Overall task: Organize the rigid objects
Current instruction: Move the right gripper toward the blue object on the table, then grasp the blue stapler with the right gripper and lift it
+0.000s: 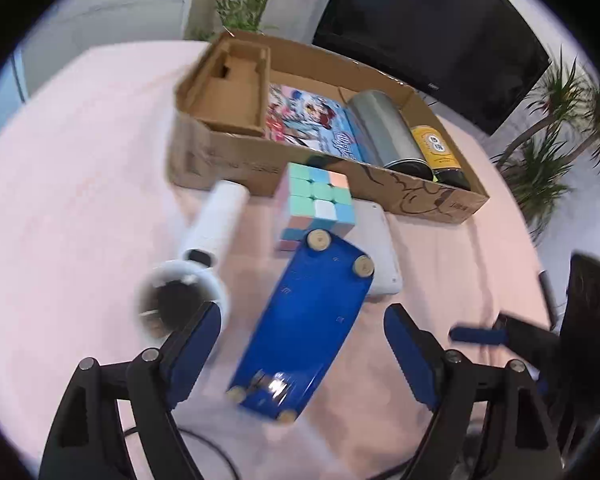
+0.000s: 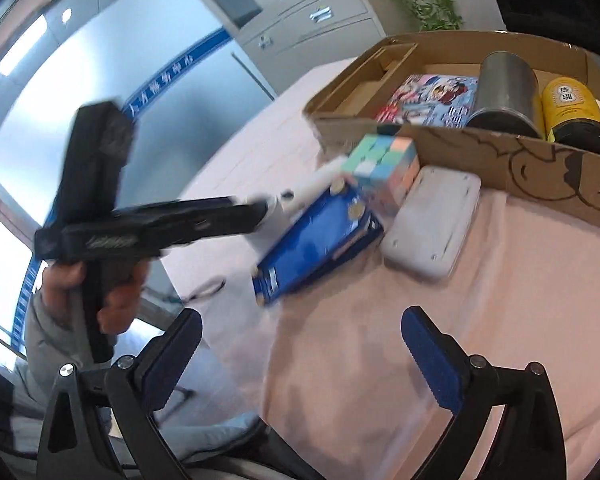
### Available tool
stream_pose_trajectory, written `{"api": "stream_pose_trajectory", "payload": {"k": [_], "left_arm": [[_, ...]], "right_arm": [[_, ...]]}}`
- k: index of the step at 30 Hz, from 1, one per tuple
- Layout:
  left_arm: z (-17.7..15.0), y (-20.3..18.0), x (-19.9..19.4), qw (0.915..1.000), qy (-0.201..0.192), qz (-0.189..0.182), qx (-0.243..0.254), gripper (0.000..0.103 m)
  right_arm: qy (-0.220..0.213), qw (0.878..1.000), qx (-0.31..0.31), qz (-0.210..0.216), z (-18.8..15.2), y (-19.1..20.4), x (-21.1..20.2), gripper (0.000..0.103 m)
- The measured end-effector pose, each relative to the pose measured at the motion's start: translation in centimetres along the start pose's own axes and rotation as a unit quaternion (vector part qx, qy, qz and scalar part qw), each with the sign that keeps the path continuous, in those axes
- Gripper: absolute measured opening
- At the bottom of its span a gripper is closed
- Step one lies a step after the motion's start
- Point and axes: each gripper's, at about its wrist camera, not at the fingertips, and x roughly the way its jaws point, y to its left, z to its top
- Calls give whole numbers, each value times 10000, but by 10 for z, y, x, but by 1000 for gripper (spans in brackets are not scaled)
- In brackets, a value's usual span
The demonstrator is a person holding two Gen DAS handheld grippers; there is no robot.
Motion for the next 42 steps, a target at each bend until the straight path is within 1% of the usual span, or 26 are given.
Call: {"api": "stream_pose_trajectory", "payload": {"k": [2, 3, 4, 5, 8, 11, 13, 15, 17, 19, 22, 25, 27, 28, 29, 30, 31, 33, 34, 35, 36, 38, 39, 40, 41, 42], "left_arm": [[6, -8, 13, 9999, -119, -21, 88, 83], [9, -10, 19, 9998, -112, -79, 151, 83], [10, -16, 26, 9995, 26, -220, 226, 83], [10, -21, 32, 9991, 179, -273, 283, 79], [12, -37, 45, 9973, 302, 57, 668, 78], [14, -37, 57, 9967, 583, 18, 566, 78], [11, -42, 63, 9951, 761, -49, 623, 78], [6, -48, 66, 9932, 970, -239, 604, 78], [0, -58, 66, 9897, 1195, -612, 503, 78], [-8, -65, 65, 9876, 1266, -867, 339, 78], [-20, -66, 62, 9865, 1277, -1026, 10, 79], [-29, -62, 58, 9852, 1145, -1192, -462, 79], [-35, -65, 57, 9808, 1071, -1403, -832, 79], [-38, -70, 59, 9763, 1100, -1614, -935, 79], [-39, -76, 58, 9718, 1037, -1877, -978, 79], [-39, -82, 53, 9697, 853, -2072, -968, 79], [-39, -83, 44, 9716, 679, -2074, -920, 79], [-35, -81, 25, 9774, 274, -1934, -806, 79], [-35, -78, 14, 9805, 31, -1805, -775, 80], [-35, -74, 8, 9822, -98, -1714, -761, 80], [-36, -67, 3, 9841, -187, -1580, -789, 80], [-40, -53, 3, 9858, -153, -1391, -931, 80], [-42, -46, 5, 9858, -124, -1324, -1028, 80], [-46, -40, 8, 9853, -80, -1277, -1133, 80], [-50, -38, 11, 9850, -28, -1266, -1173, 80], [-52, -35, 13, 9846, 22, -1274, -1196, 80]], "right_arm": [[46, 9999, 97, -50, -6, 0, 5, 101], [72, 9998, 150, -83, -10, -1, 6, 101], [63, 9997, 199, -124, -13, -3, 4, 101], [40, 9996, 239, -160, -14, -6, 0, 101], [-43, 9990, 370, -239, -17, -11, -9, 101], [-107, 9981, 543, -269, -23, -21, -16, 101], [-109, 9975, 645, -259, -27, -26, -16, 101], [-111, 9974, 667, -257, -31, -30, -18, 101], [-117, 9973, 684, -234, -32, -32, -19, 101], [-147, 9974, 673, -224, -35, -34, -22, 101], [-178, 9979, 561, -252, -40, -29, -27, 101], [-209, 9984, 462, -238, -46, -22, -29, 101], [-230, 9987, 418, -183, -49, -16, -27, 101], [-245, 9988, 380, -176, -50, -13, -27, 101], [-270, 9989, 334, -189, -51, -10, -27, 101], [-290, 9989, 290, -205, -51, -6, -26, 101], [-286, 9991, 227, -228, -51, -3, -25, 101], [-274, 9992, 145, -266, -52, 2, -22, 101], [-251, 9993, 114, -249, -53, 5, -19, 99], [-241, 9993, 81, -271, -54, 9, -16, 98], [-248, 9992, 13, -329, -54, 14, -12, 93], [-228, 9974, -262, -635, -55, 27, 4, 86], [-154, 9945, -367, -964, -56, 31, 16, 80], [-102, 9921, -369, -1193, -58, 31, 25, 71], [-2, 9889, -361, -1440, -60, 31, 35, 67], [69, 9851, -381, -1674, -62, 30, 42, 54]]}}
